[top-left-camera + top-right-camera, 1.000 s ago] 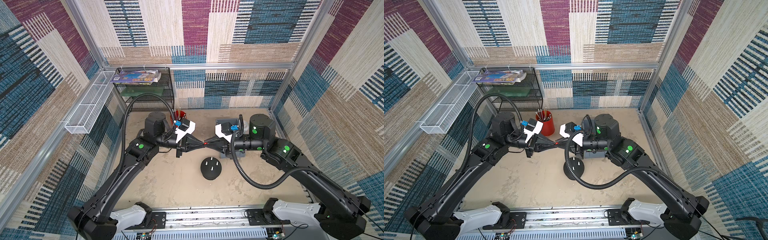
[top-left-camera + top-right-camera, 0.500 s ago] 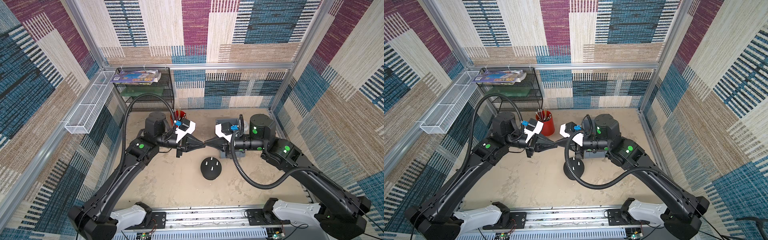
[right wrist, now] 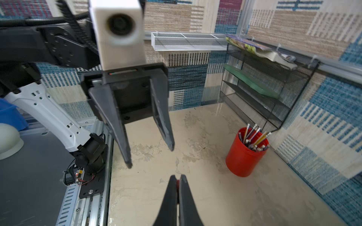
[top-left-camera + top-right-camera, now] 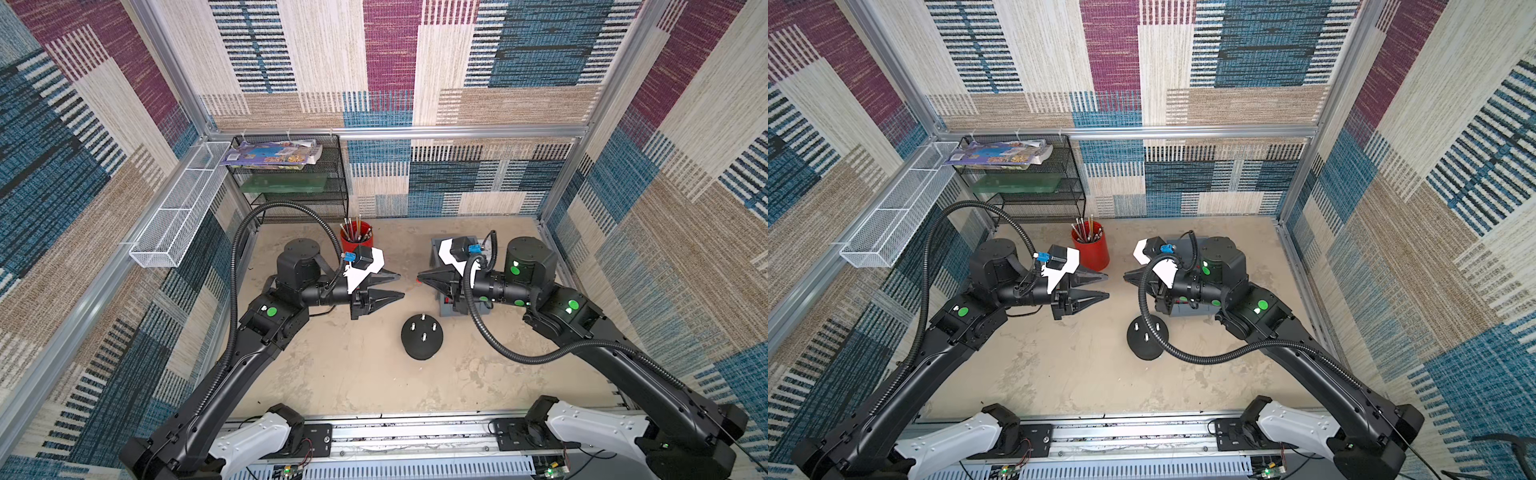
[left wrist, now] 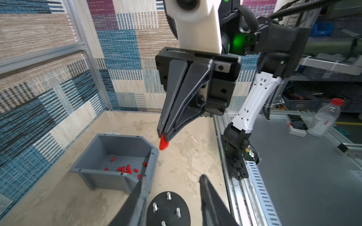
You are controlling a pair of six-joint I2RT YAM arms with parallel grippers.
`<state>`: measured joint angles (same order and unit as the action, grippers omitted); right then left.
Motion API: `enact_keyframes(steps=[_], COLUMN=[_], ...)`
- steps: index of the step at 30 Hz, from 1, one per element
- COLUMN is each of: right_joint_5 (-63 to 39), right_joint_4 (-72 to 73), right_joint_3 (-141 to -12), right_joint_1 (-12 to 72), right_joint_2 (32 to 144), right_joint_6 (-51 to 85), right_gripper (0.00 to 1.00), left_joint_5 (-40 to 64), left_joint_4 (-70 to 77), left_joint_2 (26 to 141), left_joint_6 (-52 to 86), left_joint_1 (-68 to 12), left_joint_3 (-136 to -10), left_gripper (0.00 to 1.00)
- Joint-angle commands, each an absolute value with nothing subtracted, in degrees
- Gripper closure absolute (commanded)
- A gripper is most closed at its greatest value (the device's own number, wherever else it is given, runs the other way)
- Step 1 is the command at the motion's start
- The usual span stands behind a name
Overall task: Cover the protruding screws with screw protection sleeves
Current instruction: Pick up the screw protection sleeve from the storage box, then attach the screw protection sleeve to the screw.
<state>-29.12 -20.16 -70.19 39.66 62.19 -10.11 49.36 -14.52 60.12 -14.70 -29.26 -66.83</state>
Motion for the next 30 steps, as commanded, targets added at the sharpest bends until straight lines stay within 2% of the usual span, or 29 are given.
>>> enact_keyframes(steps=[1,5,11,14,19,30], right_joint_5=[-26.8,-28.1,-37.8,-37.8,-36.9,-23.9], right_joint_4=[-17.0,-14.7,-6.8,-6.7,-7.1,-9.8], right_joint_3=[-66.9,-60.9,-54.1,-52.2,-50.0,-45.5], right_joint_1=[37.9,35.9,33.9,33.4,31.5,31.3], right_joint_2=[62.0,61.8,62.4,63.3,63.5,63.5], right_joint_6=[-1.0,7.5,21.0,24.1,24.0,15.1], right_gripper=[0.93,0.92,0.92,0.93,0.93,0.92], left_joint_5=[41.8,39.0,37.2,35.2,33.7,33.7], left_joint_4=[-10.8,-9.5,-9.2,-9.1,-9.2,-9.1], left_joint_2=[58.7,57.8,58.7,58.7,58.7,58.7], left_joint_6=[-15.9,-15.6,-14.5,-14.1,-13.9,-13.7], left_joint_1=[-29.3,-29.3,-29.3,-29.3,-29.3,-29.3], left_joint_3=[-65.8,-64.9,-65.1,-65.3,-65.2,-65.1], left_gripper=[0.58,0.58,0.58,0.58,0.58,0.58])
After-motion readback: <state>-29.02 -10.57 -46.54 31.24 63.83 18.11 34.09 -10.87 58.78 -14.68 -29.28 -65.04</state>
